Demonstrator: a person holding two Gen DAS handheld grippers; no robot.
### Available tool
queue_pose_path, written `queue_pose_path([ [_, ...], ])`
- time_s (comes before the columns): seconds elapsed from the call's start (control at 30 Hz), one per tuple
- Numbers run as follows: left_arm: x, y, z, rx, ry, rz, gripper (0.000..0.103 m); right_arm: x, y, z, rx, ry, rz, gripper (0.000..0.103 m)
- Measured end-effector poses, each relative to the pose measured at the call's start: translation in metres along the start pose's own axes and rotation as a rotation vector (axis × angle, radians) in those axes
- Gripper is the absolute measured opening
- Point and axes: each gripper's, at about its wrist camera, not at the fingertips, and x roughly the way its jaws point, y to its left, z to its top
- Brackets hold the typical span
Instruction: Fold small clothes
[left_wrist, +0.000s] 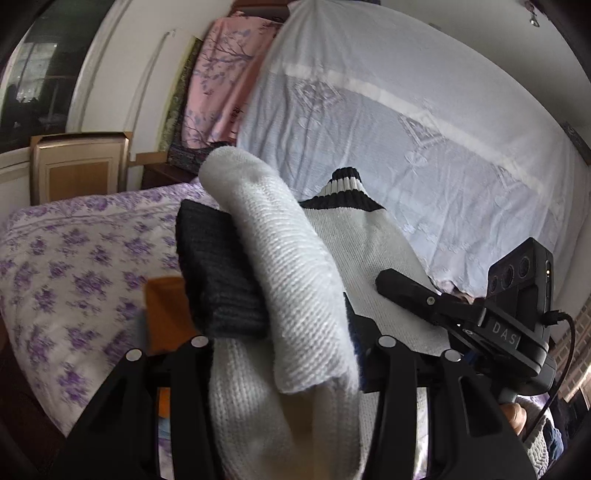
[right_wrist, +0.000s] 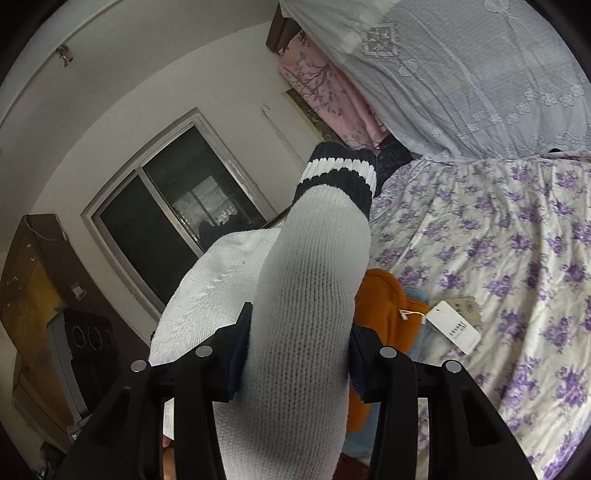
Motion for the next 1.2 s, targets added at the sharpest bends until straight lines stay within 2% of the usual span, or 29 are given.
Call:
queue_pose_path([
  [0.17,-0.002,0.031,0.018,0.001,-0.016,0.072,0.045,0.038,0.01,0.006,0.005,0.017,0.018,0.046],
  [0.3,0.021,0.055,0.015,-0.013,0.047,0.119,0.048,0.067,-0.003,-0.009,0.0,0.044,-0.03,0.046],
  [0.33,0.032,0.06,0.009,-0.005,0.066,0.177,0.054,0.077,-0.01,-0.016,-0.003,0.073,-0.073,0.046],
  [0.4,0.059,0.071,-0.009,0.013,0.119,0.335,0.062,0.107,-0.033,-0.036,0.003,0.189,-0.202,0.047],
  [0.43,0.077,0.079,-0.021,0.004,0.17,0.377,0.067,0.114,-0.046,-0.045,0.023,0.203,-0.199,0.049],
  [0.47,0.09,0.088,-0.032,-0.016,0.201,0.371,0.069,0.116,-0.055,-0.048,0.038,0.188,-0.173,0.049],
  [0.5,0.091,0.092,-0.039,-0.025,0.17,0.356,0.073,0.116,-0.06,-0.047,0.054,0.189,-0.157,0.049],
  [0.53,0.088,0.089,-0.041,-0.008,0.146,0.376,0.077,0.116,-0.059,-0.045,0.058,0.2,-0.148,0.049],
  [0.6,0.088,0.079,-0.039,0.051,0.136,0.435,0.077,0.117,-0.053,-0.043,0.017,0.212,-0.163,0.049],
  [0.7,0.089,0.067,-0.04,0.1,0.124,0.487,0.077,0.116,-0.058,-0.045,0.048,0.209,-0.147,0.049],
  [0.97,0.085,0.058,-0.038,0.127,0.11,0.521,0.076,0.109,-0.062,-0.043,0.074,0.223,-0.139,0.051],
  [1.07,0.083,0.055,-0.039,0.137,0.108,0.526,0.076,0.1,-0.056,-0.044,0.043,0.22,-0.161,0.053],
  [1.2,0.082,0.056,-0.04,0.13,0.104,0.54,0.076,0.074,-0.033,-0.051,-0.072,0.158,-0.214,0.054],
])
